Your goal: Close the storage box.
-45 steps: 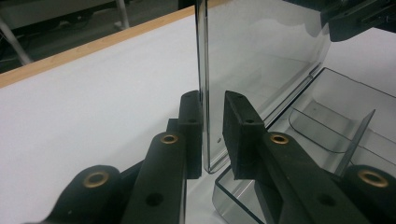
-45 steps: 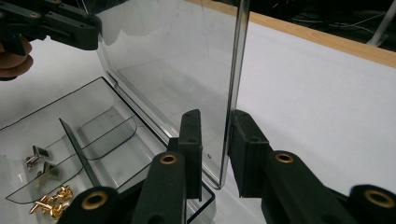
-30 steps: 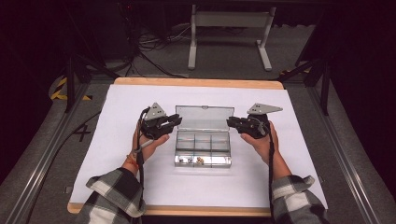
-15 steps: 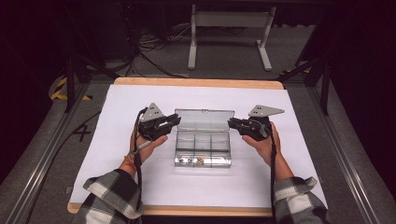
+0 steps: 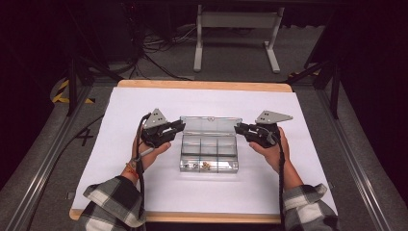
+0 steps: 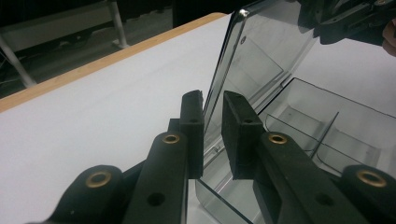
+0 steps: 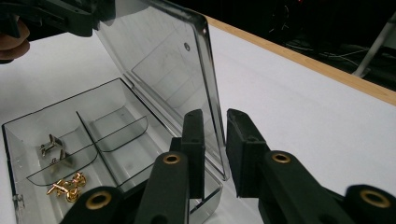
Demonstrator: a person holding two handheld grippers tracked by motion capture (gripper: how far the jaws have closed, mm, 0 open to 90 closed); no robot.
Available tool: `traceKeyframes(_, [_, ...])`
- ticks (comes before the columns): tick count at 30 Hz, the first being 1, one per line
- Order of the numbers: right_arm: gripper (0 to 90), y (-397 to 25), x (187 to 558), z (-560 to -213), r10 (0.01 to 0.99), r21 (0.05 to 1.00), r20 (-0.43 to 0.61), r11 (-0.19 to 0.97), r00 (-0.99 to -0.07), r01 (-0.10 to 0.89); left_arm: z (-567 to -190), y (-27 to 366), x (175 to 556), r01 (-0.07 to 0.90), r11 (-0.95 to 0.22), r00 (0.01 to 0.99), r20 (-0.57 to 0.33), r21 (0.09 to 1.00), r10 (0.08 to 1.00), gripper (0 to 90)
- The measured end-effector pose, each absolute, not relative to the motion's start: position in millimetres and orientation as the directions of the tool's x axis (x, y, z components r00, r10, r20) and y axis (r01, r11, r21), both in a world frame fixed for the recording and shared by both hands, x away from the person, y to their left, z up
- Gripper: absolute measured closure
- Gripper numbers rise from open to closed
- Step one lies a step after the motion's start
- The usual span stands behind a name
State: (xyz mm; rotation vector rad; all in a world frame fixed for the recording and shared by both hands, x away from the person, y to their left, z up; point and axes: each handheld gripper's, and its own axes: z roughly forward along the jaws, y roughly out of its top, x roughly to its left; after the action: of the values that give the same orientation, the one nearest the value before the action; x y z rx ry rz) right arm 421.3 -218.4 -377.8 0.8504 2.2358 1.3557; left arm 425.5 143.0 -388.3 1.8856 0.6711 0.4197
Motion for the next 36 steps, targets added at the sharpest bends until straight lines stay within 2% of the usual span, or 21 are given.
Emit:
traceKeyframes(13, [76.7,-217,415,-379,0.667,0.887,-0.036,0.364,-0.744,0.283,-399,153,412,0.281,-0.34,0.794,-0.019,0.897,0.607,77.3])
traceKeyframes(18, [76.4,-217,413,-379,0.666,0.887,-0.043,0.369,-0.745,0.278,-402,149,409,0.276,-0.366,0.808,-0.008,0.889,0.589,79.7])
traceKeyframes(30, [74.5,-220,405,-380,0.656,0.894,-0.036,0.359,-0.754,0.269,-397,138,405,0.26,-0.326,0.824,-0.032,0.909,0.566,89.8])
traceKeyframes(36, [76.1,-223,398,-380,0.655,0.887,-0.036,0.369,-0.755,0.278,-396,138,402,0.249,-0.335,0.832,-0.024,0.909,0.554,90.0])
